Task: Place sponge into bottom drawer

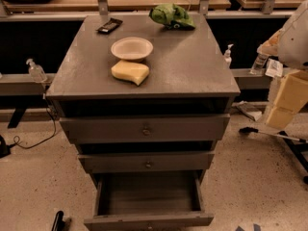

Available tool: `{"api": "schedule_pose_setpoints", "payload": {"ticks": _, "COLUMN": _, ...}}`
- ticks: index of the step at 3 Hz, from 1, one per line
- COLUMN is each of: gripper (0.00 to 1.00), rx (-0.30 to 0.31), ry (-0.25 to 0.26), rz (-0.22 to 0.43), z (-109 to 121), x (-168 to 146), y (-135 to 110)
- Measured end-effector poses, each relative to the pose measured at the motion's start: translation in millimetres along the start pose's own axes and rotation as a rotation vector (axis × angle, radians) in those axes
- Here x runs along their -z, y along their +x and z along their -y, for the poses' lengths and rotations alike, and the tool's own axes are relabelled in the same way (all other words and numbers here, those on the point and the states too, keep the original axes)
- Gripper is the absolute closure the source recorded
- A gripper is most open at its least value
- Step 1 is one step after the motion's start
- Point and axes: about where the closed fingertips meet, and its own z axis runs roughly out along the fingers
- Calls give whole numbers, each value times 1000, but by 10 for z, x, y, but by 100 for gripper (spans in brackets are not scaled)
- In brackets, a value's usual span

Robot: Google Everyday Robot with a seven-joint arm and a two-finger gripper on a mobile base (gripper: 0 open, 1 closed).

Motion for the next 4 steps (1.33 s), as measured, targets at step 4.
{"api": "schedule_pose_setpoints", "payload": {"ticks": 4, "gripper": 0, "rx": 123, "ry": 7, "rz": 190, "z": 1620, "x": -1177, "y": -1227}}
